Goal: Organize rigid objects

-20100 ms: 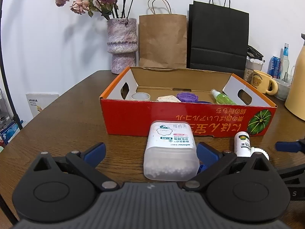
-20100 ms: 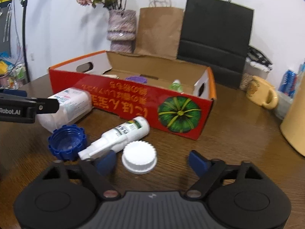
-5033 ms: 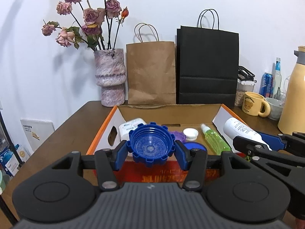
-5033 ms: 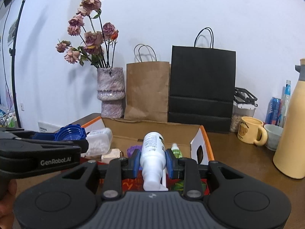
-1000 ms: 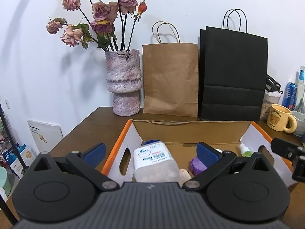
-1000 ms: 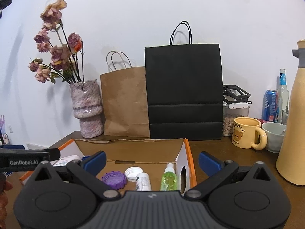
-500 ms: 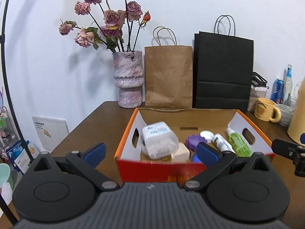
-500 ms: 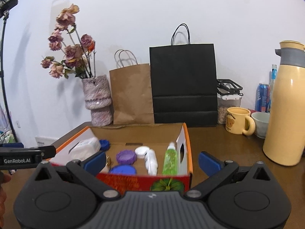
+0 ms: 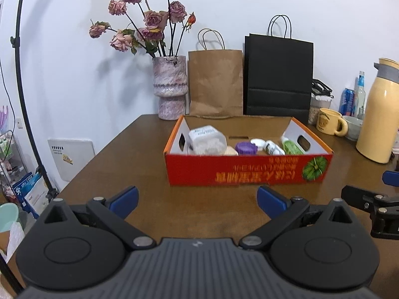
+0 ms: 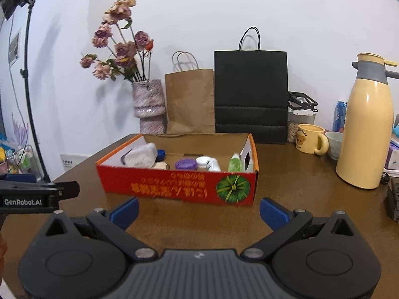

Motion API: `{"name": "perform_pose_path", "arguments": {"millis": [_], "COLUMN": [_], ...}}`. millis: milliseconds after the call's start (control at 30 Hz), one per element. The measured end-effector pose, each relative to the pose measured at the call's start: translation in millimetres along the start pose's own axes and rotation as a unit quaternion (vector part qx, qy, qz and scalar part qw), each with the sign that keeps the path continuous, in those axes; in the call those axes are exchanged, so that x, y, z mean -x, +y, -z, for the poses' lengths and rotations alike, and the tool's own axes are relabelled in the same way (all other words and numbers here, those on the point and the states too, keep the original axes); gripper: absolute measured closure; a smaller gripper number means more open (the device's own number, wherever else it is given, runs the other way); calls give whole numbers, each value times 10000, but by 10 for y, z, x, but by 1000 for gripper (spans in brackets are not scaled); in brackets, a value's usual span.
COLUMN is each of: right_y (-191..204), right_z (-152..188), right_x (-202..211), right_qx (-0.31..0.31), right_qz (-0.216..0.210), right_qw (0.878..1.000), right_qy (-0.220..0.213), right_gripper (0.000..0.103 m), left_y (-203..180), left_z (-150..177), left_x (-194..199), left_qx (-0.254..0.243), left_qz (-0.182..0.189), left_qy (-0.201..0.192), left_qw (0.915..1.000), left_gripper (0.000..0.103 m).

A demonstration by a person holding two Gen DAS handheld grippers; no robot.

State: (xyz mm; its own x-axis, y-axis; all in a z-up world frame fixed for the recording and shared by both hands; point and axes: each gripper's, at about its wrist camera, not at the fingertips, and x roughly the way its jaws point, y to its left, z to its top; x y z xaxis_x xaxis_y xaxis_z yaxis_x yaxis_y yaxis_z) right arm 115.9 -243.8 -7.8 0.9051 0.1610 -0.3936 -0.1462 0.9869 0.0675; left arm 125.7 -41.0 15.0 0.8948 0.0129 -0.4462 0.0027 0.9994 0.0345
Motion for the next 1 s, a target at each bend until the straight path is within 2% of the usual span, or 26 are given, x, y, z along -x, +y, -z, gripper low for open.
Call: {"name": "perform_pose_path", "arguments": {"millis": [300, 1000], "right_y": [101, 136], "right_z": [121, 121], "right_x": [249, 308], "right_qx": [78, 112], "right_qz": [-10, -31], "right_qw": [10000, 9999], "right_qy": [-1, -12], "right_gripper": [0, 0], "left_y": [21, 35], "left_z": [181, 226], "left_x": [227, 306], "left_qx": [-31, -22], "left_qz": [46, 27], "left_qy": [96, 106], "left_qw": [9999, 9999], "left_gripper": [0, 0]}}
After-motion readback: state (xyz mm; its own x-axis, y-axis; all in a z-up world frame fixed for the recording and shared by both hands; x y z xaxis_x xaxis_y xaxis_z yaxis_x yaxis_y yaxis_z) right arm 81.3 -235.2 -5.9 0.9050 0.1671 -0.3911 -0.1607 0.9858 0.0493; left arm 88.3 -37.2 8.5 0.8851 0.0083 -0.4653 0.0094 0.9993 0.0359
